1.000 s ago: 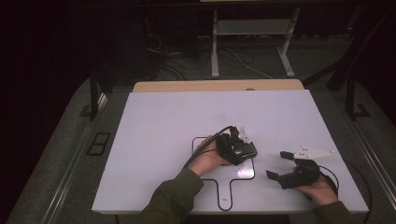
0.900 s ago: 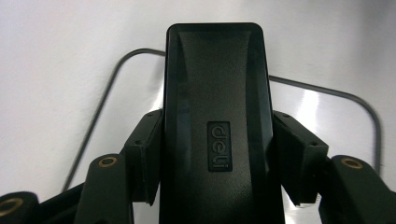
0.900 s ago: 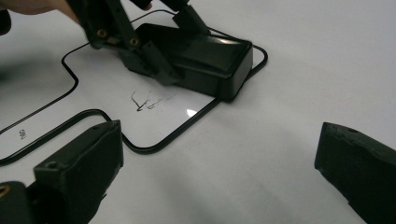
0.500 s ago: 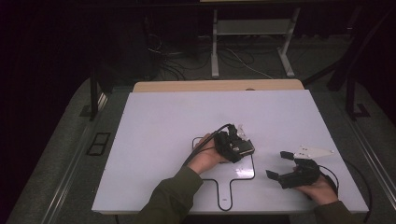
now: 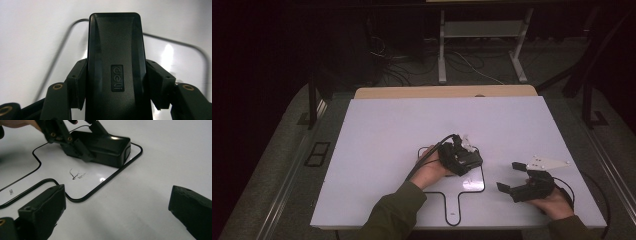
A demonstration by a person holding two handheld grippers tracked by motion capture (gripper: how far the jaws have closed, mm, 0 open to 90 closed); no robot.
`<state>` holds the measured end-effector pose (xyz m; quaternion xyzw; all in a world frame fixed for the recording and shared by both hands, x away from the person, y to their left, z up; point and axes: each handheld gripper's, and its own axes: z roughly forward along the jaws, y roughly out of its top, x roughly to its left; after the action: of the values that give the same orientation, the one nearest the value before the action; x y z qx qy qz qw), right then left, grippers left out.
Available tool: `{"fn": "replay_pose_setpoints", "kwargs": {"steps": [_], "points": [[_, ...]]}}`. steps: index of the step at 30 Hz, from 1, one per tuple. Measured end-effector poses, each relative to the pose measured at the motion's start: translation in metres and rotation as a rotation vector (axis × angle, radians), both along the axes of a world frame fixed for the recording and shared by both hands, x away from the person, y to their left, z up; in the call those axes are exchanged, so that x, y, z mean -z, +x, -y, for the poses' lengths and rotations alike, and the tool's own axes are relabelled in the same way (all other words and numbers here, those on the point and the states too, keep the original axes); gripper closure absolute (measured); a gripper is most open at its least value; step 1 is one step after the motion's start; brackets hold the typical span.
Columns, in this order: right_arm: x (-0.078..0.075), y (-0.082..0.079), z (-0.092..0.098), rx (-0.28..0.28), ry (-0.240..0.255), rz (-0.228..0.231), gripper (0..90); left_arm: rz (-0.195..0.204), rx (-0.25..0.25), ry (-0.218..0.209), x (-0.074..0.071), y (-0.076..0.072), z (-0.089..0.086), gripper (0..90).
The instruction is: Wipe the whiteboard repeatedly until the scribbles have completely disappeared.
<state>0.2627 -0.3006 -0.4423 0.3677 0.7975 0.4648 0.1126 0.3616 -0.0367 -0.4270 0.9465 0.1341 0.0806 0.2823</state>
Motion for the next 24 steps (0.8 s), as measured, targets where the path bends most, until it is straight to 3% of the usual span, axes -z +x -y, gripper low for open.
{"fn": "replay_pose_setpoints", "kwargs": {"steps": [4, 6, 12, 15, 22, 24], "points": [[0.000, 0.000, 0.000, 0.001, 0.001, -0.005, 0.2, -0.002, 0.006, 0.004, 0.000, -0.004, 0.000, 39.3], [0.000, 0.001, 0.000, 0.000, 0.000, -0.003, 0.2, 0.007, 0.041, 0.012, -0.001, -0.008, 0.002, 39.3], [0.000, 0.000, -0.001, 0.000, 0.000, -0.002, 0.2, -0.024, 0.074, 0.007, 0.000, -0.032, 0.011, 39.3], [0.000, 0.000, -0.001, 0.002, 0.001, -0.004, 0.2, -0.018, 0.095, 0.007, 0.000, -0.041, 0.013, 39.4], [0.000, 0.000, 0.000, 0.001, 0.000, 0.000, 0.2, 0.015, 0.051, 0.008, -0.001, -0.021, 0.004, 39.3], [0.000, 0.000, 0.000, 0.001, 0.000, 0.000, 0.2, -0.011, 0.041, -0.001, 0.000, -0.023, 0.003, 39.3]]}}
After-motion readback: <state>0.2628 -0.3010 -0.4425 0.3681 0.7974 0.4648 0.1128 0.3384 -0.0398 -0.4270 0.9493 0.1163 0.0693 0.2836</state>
